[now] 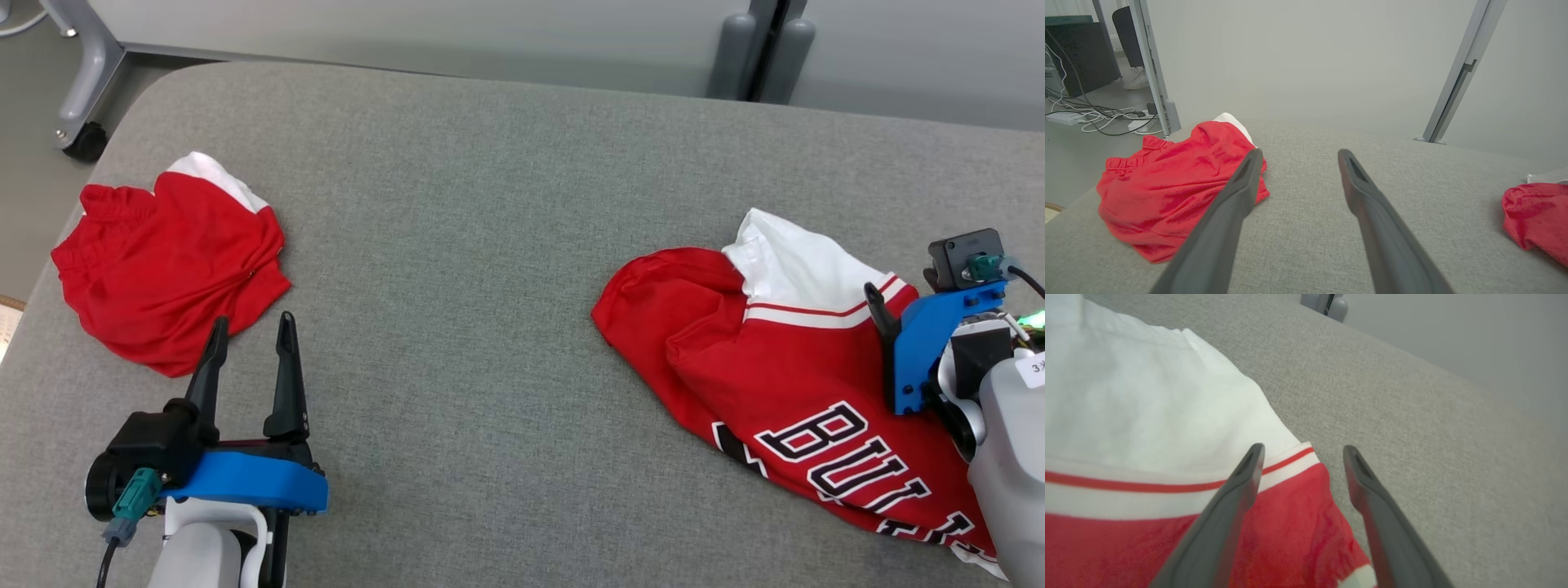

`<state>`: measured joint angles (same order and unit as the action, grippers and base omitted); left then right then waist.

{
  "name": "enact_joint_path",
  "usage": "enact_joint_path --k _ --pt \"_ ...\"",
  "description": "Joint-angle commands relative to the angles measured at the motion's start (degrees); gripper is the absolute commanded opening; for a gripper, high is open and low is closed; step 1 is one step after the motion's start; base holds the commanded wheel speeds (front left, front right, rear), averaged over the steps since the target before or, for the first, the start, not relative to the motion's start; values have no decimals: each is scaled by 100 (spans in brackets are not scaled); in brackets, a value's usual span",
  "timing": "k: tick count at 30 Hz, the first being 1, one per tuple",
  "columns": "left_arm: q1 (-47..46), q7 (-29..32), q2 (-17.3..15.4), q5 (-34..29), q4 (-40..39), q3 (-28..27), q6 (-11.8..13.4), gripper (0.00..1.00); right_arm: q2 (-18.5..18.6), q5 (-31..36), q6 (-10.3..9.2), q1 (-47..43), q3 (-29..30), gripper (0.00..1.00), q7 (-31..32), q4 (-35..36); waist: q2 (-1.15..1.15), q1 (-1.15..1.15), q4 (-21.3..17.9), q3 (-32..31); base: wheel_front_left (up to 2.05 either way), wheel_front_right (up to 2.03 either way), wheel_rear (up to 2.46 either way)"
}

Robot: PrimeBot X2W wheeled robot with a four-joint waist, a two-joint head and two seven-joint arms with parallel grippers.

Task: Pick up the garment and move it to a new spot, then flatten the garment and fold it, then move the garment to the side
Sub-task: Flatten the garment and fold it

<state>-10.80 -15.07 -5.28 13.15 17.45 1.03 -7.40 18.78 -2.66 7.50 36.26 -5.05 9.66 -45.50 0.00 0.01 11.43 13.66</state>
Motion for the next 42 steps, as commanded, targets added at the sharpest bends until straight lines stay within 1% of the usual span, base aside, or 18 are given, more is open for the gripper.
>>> enact_joint_path --k 1,10,11,12,17,21,28,32,35,38,42 --pt "-98 -15 -33 37 -2 26 -15 100 23 -15 -1 165 -27 100 -26 -232 0 -1 43 61 0 0 0" --pt "-254 -15 -47 43 18 81 -15 100 7 -56 -1 432 -190 100 -80 -1304 0 -1 105 177 0 0 0" --pt "-260 -15 -47 42 22 84 -15 100 -38 -101 -1 443 -235 79 -75 -1396 0 -1 105 174 0 0 0" --pt "-255 -15 -47 40 27 81 -15 100 -86 -156 -1 485 -281 0 -125 -1450 0 -1 98 167 0 0 0" --pt "-110 -15 -30 1 76 50 -15 100 -136 -337 0 612 -515 0 -585 -1523 0 -1 0 -9 0 0 0" --pt "42 -15 -37 -36 103 -5 -15 100 -239 -523 -1 564 -746 0 -1126 -1416 0 -1 -159 -287 0 0 0" --pt "319 -15 -74 -116 77 -165 -15 100 -439 -942 -1 457 -1254 0 -1854 -910 0 -1 -537 -764 0 0 0" --pt "440 -15 -58 -168 43 -222 -15 100 -448 -1231 -1 414 -1517 0 -2067 -373 0 -1 -701 -940 0 0 0" --pt "525 -15 -38 -195 30 -283 -15 100 -372 -1395 -1 347 -1597 0 -2156 174 0 -1 -791 -1035 0 0 0" --pt "609 -15 -4 -232 3 -335 -15 100 -280 -1489 -1 238 -1532 0 -2179 790 0 -1 -857 -1102 0 0 0" --pt "667 -15 32 -270 -32 -365 -15 100 -186 -1335 -1 70 -1230 0 -2044 1712 0 -1 -903 -1130 0 0 0"
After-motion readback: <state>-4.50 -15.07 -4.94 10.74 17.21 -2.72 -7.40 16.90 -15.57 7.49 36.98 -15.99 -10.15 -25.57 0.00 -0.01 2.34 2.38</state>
